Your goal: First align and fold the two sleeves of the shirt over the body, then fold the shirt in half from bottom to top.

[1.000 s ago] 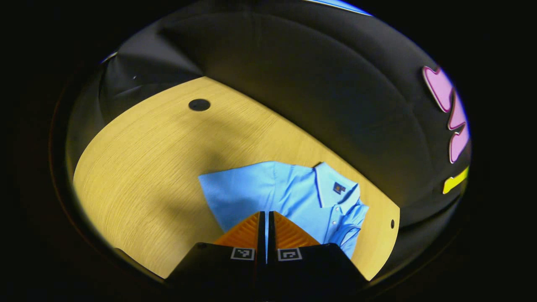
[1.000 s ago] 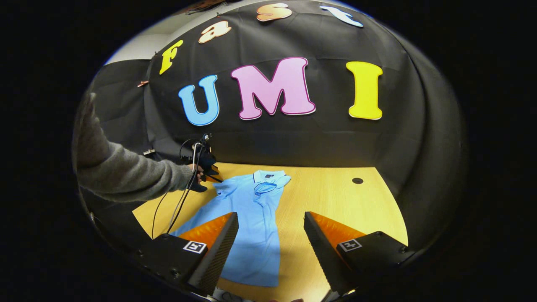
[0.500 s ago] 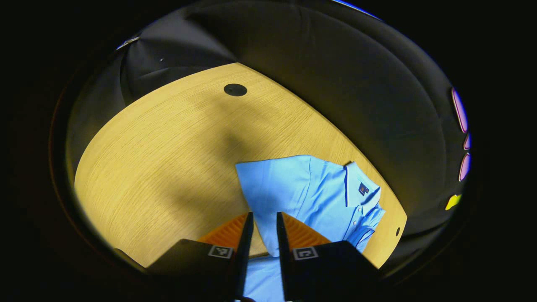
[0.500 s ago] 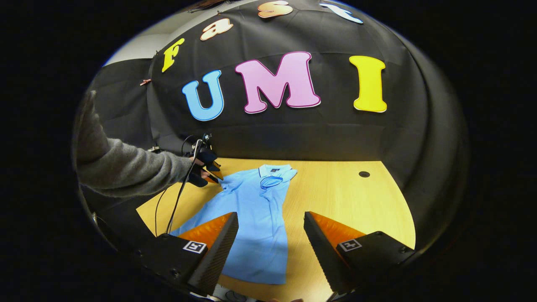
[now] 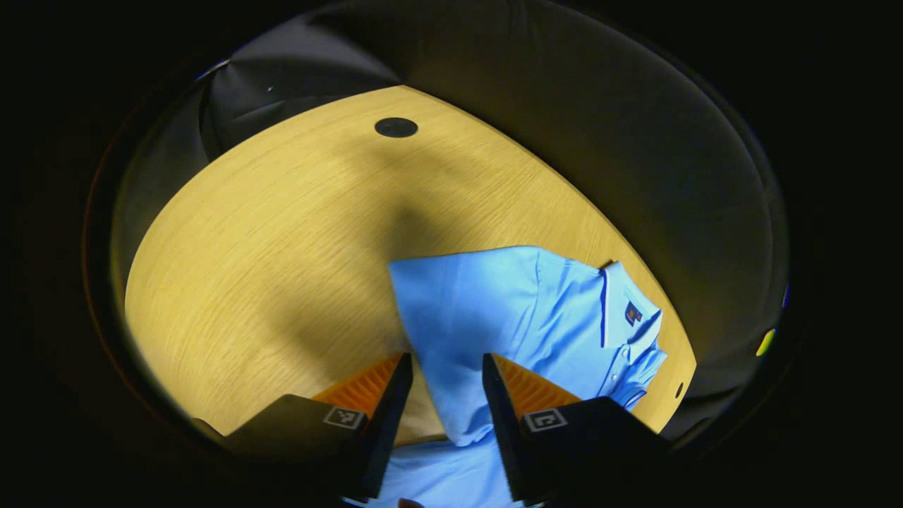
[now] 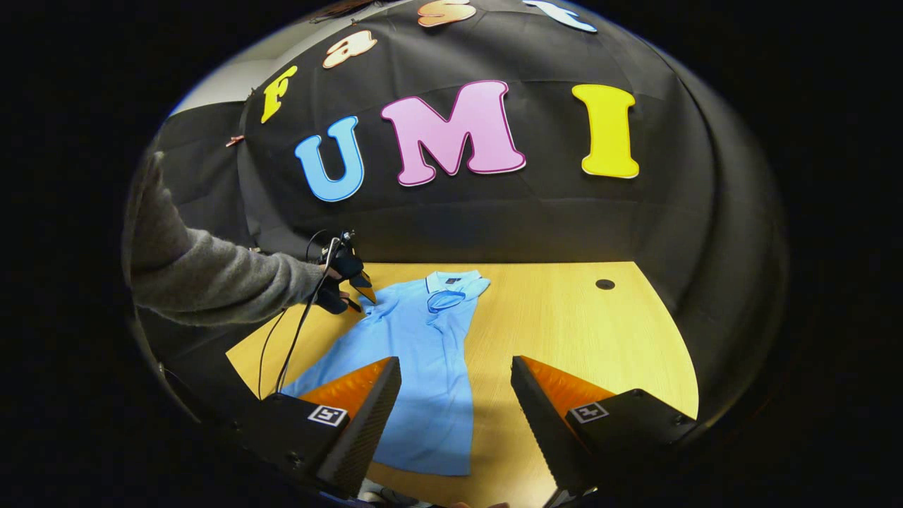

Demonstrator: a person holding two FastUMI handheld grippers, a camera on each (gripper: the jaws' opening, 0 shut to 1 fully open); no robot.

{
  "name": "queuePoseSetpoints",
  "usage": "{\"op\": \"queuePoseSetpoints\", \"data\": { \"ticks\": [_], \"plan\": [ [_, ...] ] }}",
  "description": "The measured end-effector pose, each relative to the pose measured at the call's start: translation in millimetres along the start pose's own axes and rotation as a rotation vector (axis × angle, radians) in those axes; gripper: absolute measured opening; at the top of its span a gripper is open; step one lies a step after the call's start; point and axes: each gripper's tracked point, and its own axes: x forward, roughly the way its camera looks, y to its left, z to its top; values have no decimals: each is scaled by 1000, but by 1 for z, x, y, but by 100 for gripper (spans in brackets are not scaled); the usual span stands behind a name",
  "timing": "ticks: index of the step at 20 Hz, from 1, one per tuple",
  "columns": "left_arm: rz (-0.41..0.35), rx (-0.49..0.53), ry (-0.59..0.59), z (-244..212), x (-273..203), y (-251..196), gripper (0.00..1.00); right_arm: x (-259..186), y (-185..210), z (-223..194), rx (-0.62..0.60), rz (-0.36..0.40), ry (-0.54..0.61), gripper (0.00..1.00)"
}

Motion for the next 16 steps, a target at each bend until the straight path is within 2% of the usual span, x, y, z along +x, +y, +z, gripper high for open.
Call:
{"op": "queuePoseSetpoints", "data": {
  "ticks": [1,2,3,4,6,8,10,11,12,14,16],
  "plan": [
    [14,17,-2,1,3,2,51,-1,-1,-2,5,-5,5,98],
    [24,25,-5,4,4,2,45,-3,0,-1,6,-6,7,98],
    [31,22,-10,4,6,2,47,-5,0,0,0,-9,1,98],
    [26,11,-2,4,6,3,20,-7,0,3,-11,-12,-4,98],
    [-6,-6,0,4,7,-1,6,-7,1,4,-14,-13,-9,98],
    [-47,6,15,1,5,-8,6,-6,2,1,-3,-12,-1,98],
    [-85,11,-21,9,0,-19,6,-6,3,-2,0,-15,8,98],
    [-108,24,-43,12,-3,-27,2,-6,4,-3,2,-16,9,98],
    [-121,53,-60,14,-8,-34,6,-6,5,-2,3,-17,8,98],
    [-130,132,-57,10,-12,-45,6,-8,6,0,4,-22,4,98],
    [-177,176,-64,5,-21,-68,6,-9,7,1,7,-28,-1,98]
  ]
}}
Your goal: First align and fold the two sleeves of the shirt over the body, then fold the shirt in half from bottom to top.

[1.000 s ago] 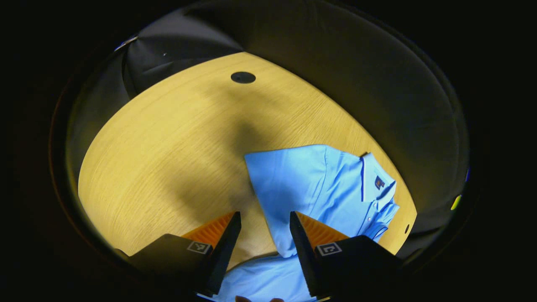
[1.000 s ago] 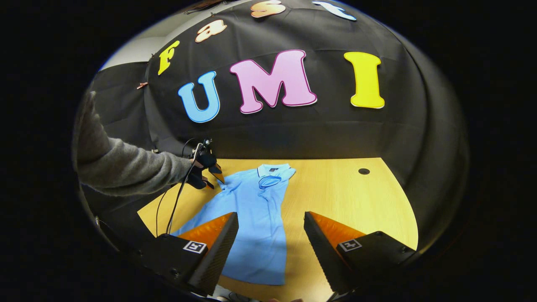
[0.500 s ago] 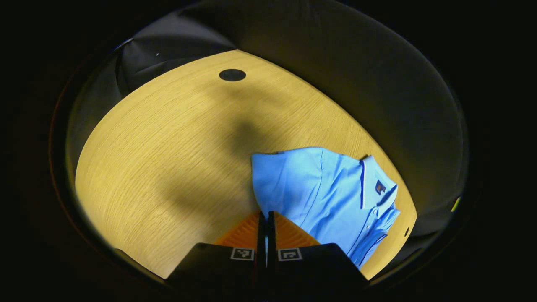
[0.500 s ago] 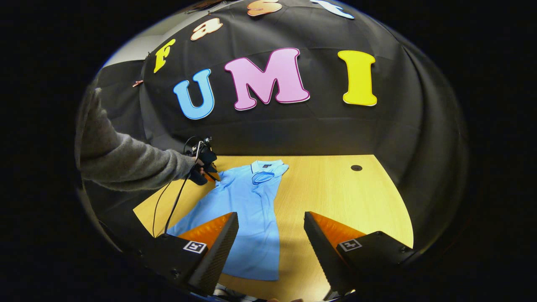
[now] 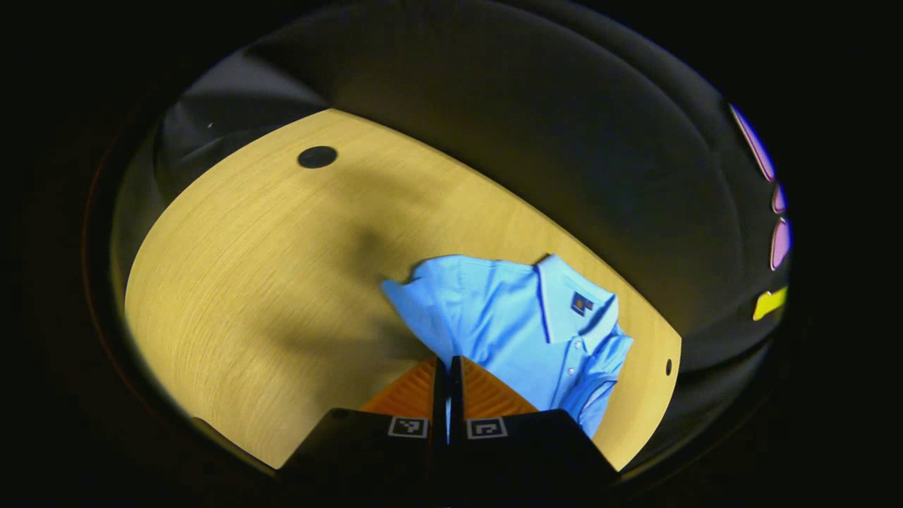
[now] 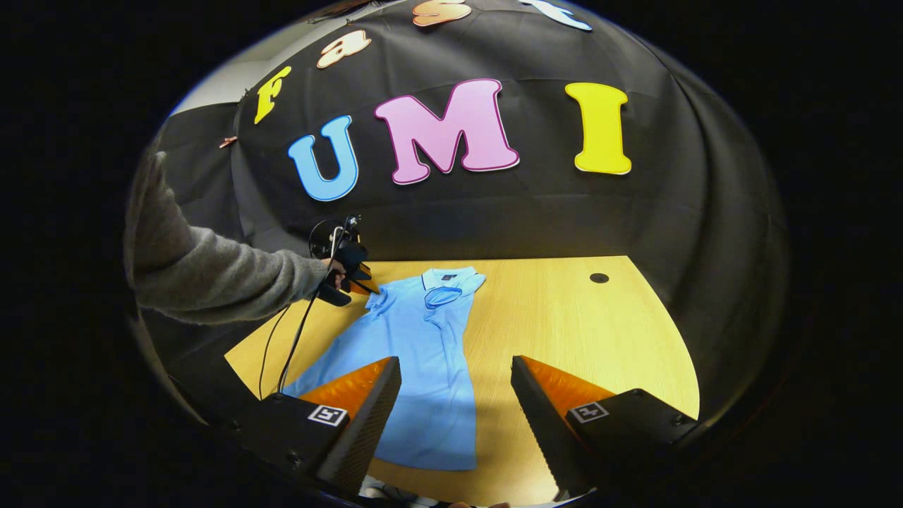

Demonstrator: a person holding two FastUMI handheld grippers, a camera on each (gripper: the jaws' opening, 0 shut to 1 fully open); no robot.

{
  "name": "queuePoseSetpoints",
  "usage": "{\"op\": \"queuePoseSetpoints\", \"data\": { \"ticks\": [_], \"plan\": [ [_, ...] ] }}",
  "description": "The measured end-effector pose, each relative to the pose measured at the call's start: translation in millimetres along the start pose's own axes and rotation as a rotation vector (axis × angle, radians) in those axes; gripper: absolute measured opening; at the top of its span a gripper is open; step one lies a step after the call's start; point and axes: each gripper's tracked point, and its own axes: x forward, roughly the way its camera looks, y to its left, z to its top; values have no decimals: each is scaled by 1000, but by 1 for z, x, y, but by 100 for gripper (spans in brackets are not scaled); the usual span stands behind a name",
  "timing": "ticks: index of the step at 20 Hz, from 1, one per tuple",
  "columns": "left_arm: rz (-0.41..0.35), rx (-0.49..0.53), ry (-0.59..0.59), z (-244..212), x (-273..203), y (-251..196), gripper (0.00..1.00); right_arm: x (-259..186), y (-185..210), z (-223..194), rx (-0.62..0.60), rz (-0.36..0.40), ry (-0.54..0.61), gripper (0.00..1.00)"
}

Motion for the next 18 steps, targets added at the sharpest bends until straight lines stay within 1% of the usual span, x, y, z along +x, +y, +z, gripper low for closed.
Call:
{"op": "queuePoseSetpoints", "data": {
  "ticks": [3,7,8,10,12,16,18],
  "plan": [
    [-85,70,-22,-4,-7,-41,6,-4,2,0,6,-8,-5,98],
    [-195,202,13,-37,-13,-105,6,-8,2,-2,17,-24,-8,98],
    [-211,245,19,-46,-9,-119,6,-10,2,-2,18,-28,-8,98],
    [-212,331,58,-67,-7,-132,6,-13,-1,-2,21,-40,-10,98],
    [-201,385,88,-83,-2,-140,6,-16,-5,-3,26,-54,-12,98],
    [-191,422,133,-107,7,-144,6,-18,-11,-6,40,-70,-7,98],
    [-165,454,144,-111,9,-138,6,-19,-11,-8,43,-72,-2,98]
  ]
}}
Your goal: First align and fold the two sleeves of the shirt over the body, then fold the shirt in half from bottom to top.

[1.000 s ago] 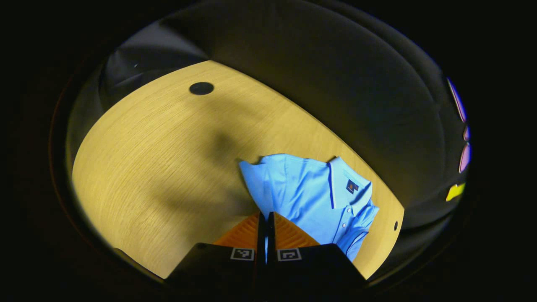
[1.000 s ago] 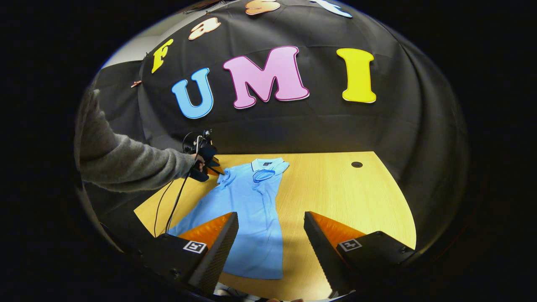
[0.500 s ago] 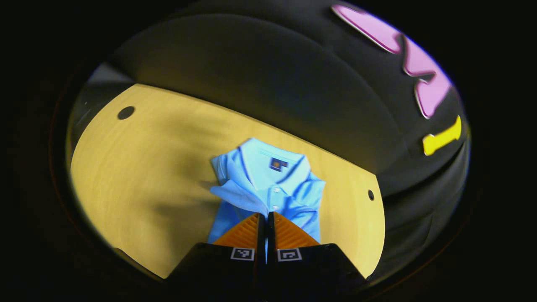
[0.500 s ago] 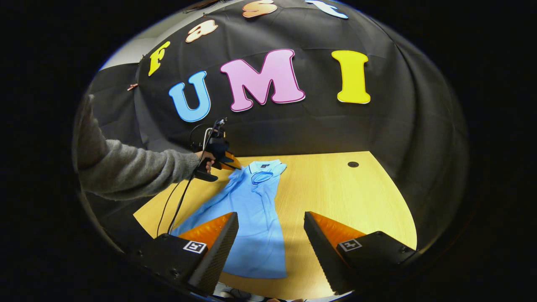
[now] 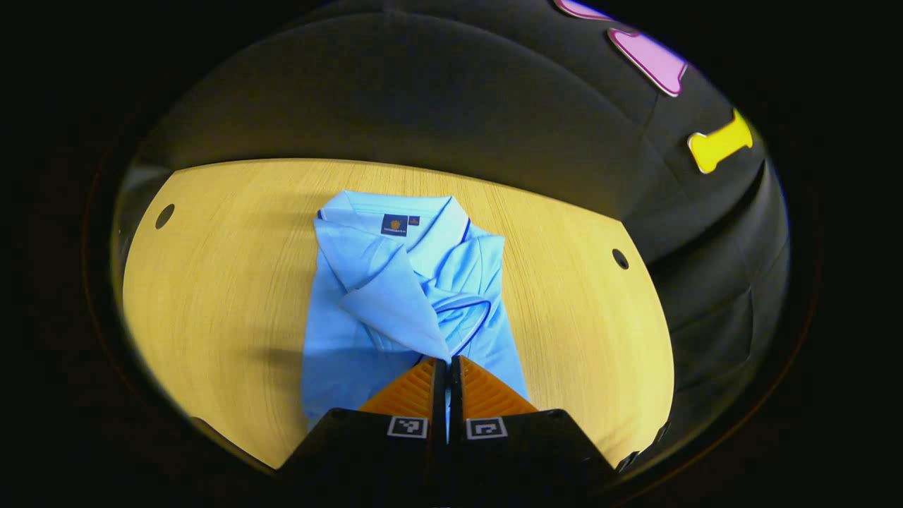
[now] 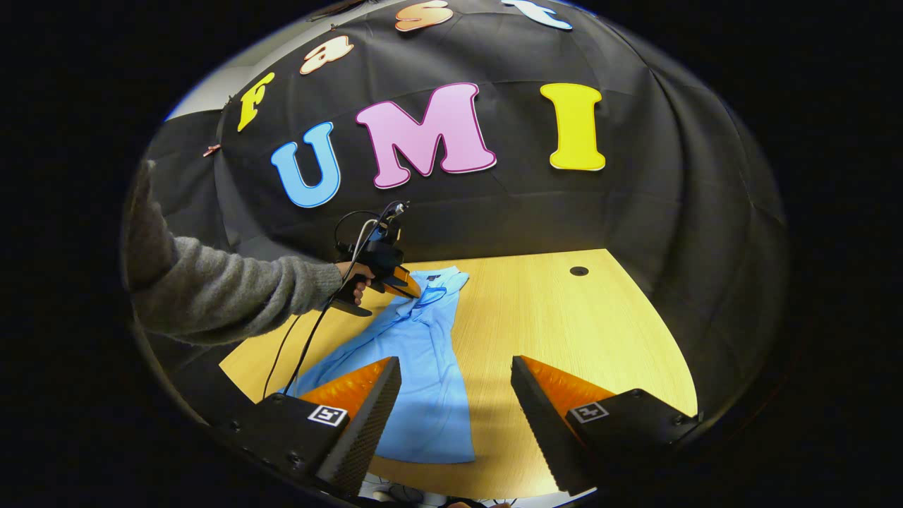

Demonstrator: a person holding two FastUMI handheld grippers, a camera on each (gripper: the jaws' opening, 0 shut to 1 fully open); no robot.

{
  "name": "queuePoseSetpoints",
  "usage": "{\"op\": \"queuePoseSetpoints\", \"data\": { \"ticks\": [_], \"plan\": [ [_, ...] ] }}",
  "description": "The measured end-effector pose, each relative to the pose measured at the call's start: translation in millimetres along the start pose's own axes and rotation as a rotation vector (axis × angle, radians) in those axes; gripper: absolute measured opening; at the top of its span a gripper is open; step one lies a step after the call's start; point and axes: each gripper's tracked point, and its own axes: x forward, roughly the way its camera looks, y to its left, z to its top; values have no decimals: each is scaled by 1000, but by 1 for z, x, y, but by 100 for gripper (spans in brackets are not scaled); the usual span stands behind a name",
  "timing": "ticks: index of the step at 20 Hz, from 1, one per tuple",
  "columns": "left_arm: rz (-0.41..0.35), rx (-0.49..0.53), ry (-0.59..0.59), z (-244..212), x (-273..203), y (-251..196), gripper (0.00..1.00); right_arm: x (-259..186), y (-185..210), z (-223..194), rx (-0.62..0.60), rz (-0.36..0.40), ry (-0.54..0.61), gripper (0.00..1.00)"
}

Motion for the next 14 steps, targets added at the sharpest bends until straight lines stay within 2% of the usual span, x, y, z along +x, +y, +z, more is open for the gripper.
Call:
{"op": "queuePoseSetpoints", "data": {
  "ticks": [8,9,11,12,14],
  "plan": [
    [76,70,-13,-2,10,12,7,2,4,1,-2,-3,1,98],
    [82,89,-26,-1,7,12,0,1,5,1,-4,-3,1,98],
    [98,136,-73,2,-3,11,31,3,7,1,4,2,4,98],
    [110,150,-105,6,-11,12,55,4,8,3,11,3,6,98],
    [104,150,-215,18,-41,9,66,8,7,6,33,2,5,98]
  ]
}}
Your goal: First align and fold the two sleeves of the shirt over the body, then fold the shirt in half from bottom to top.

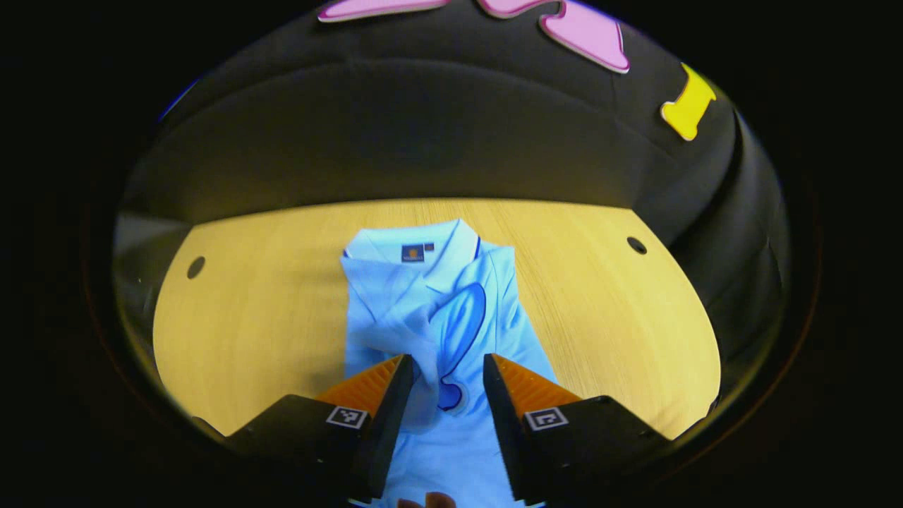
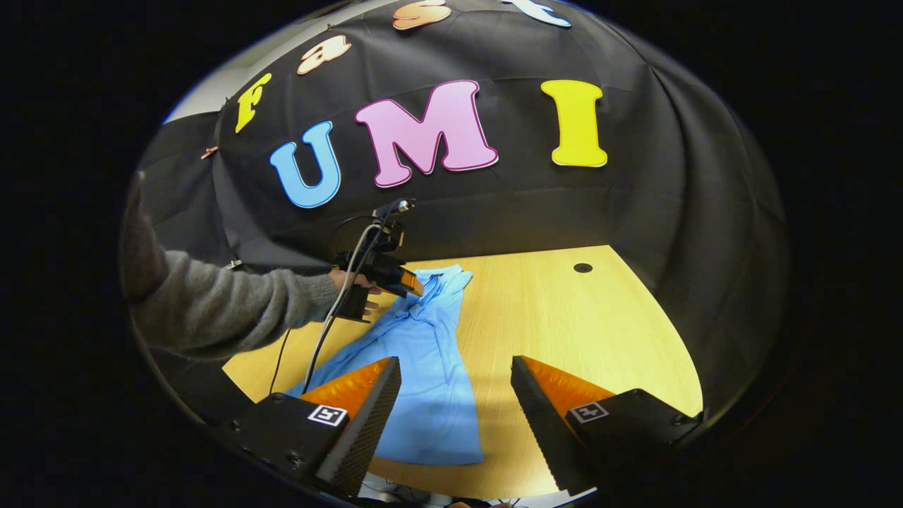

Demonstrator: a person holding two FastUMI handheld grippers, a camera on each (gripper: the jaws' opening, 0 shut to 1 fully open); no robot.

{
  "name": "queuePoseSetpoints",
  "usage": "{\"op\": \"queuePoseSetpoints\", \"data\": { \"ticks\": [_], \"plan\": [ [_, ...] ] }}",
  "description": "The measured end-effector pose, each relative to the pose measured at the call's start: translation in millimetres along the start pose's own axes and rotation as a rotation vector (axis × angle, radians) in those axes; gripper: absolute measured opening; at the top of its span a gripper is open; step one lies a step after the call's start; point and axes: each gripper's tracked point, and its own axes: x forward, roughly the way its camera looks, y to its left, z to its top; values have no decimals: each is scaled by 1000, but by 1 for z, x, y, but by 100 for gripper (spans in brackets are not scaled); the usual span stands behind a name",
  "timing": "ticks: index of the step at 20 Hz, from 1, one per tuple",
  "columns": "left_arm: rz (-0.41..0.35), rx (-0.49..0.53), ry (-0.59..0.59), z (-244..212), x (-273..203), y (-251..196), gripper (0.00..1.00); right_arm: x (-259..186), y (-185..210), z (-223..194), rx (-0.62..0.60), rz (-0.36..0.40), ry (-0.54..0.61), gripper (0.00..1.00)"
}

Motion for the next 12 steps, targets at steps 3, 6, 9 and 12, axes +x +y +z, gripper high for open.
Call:
{"op": "queuePoseSetpoints", "data": {
  "ticks": [3,6,9,12],
  "plan": [
    [-9,-70,-124,15,-63,14,74,11,-4,1,23,-12,9,98],
    [2,-147,-195,2,-140,40,78,23,-8,-9,32,-31,47,98],
    [51,-206,-211,-40,-211,71,78,29,-3,-33,32,-34,121,98],
    [98,-225,-144,-103,-252,87,80,28,4,-58,15,-38,182,98]
  ]
}}
